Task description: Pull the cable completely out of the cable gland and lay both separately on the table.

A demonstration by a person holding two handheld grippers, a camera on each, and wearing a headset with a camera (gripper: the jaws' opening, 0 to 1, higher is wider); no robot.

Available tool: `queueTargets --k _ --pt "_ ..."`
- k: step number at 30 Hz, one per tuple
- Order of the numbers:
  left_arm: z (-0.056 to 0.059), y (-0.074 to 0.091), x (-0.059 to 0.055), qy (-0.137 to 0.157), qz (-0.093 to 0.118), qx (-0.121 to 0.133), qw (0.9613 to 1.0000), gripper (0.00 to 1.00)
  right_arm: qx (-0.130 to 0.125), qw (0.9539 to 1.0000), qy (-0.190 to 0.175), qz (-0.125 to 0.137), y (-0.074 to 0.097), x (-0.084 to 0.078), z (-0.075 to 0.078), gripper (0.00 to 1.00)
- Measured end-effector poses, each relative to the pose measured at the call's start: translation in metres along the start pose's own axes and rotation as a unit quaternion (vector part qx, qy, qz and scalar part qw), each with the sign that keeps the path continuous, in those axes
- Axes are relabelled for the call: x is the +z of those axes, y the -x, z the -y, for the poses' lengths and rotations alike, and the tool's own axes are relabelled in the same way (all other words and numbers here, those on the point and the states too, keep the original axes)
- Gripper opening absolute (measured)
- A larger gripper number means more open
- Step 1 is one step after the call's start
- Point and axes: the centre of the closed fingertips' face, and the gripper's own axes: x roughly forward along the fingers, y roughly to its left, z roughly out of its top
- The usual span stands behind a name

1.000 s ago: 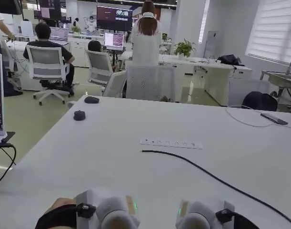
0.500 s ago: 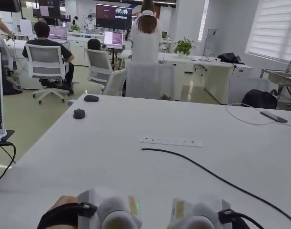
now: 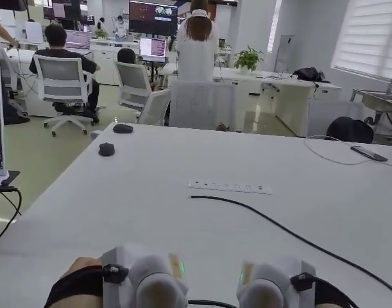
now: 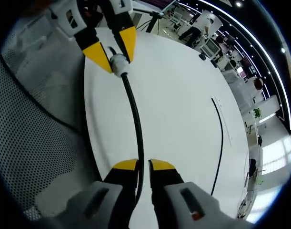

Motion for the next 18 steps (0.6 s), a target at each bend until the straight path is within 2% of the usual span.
queueTargets --k 2,3,5,6,10,14,18 --pt "0.001 0.000 0.000 -0.001 0.000 -0.002 1.0000 0.16 0.010 0.9985 0.013 0.051 0.002 0.022 -0.004 0.19" --pt "0.002 0.000 0.001 -0.003 0.000 -0.004 1.0000 0.16 0.010 0.9946 0.014 0.102 0.007 0.044 -0.007 0.22" --pt "0.007 0.000 0.005 -0.015 0.009 -0.011 0.9998 0.16 0.018 0.9898 0.017 0.140 0.015 0.062 -0.013 0.21" --pt "0.008 0.000 0.006 -0.015 0.008 -0.011 0.9998 0.16 0.019 0.9883 0.024 0.150 0.017 0.066 -0.014 0.21" --pt "0.008 0.000 0.005 -0.015 0.008 -0.013 0.9998 0.16 0.031 0.9891 0.035 0.139 0.015 0.061 -0.022 0.15" --pt "0.009 0.001 0.012 -0.022 0.024 -0.014 0.9994 0.16 0.041 0.9894 0.038 0.134 0.013 0.059 -0.024 0.04" --pt "0.008 0.000 0.010 -0.018 0.019 -0.012 0.9996 0.17 0.037 0.9910 0.036 0.124 0.011 0.055 -0.023 0.04"
